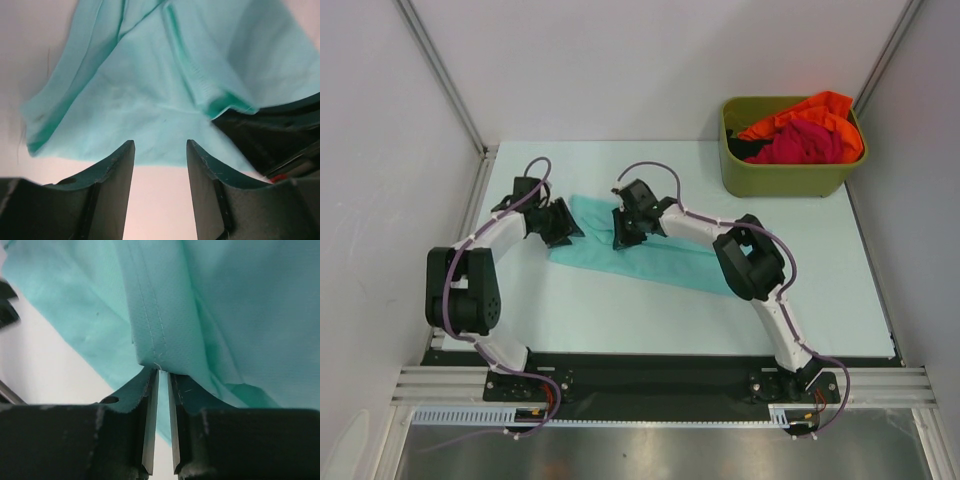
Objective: Fold and stack the t-shirts
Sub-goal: Fold the tshirt
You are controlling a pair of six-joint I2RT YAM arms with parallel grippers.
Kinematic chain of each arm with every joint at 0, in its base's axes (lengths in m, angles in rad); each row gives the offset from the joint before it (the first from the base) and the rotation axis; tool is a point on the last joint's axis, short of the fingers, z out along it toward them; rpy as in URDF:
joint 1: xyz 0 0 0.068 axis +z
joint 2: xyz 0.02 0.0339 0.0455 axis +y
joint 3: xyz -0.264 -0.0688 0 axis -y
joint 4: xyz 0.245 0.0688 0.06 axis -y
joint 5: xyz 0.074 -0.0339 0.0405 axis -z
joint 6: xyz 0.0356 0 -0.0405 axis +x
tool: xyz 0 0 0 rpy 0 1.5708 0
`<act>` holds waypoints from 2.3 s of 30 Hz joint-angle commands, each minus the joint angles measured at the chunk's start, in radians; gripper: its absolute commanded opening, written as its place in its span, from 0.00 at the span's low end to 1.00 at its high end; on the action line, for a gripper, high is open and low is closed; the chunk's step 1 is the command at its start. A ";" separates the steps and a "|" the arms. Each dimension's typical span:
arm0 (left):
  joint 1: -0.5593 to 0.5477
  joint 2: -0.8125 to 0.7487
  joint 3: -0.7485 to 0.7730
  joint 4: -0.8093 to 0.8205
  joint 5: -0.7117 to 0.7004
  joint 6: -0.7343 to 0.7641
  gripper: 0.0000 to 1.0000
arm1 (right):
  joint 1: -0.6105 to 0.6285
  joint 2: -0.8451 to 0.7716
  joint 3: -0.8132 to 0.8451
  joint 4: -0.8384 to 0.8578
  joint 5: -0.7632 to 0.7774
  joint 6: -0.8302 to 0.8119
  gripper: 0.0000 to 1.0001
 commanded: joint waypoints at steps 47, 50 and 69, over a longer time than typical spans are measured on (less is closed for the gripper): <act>0.241 0.135 -0.112 0.223 -0.095 -0.164 0.15 | -0.546 -0.660 -0.444 -0.246 -0.087 -0.076 0.67; 0.243 0.242 0.074 0.181 -0.123 -0.105 0.00 | -0.559 -0.645 -0.436 -0.266 -0.081 -0.071 0.68; 0.218 0.561 0.832 -0.092 -0.281 0.051 0.76 | -0.572 -0.599 -0.553 -0.246 -0.243 -0.051 0.73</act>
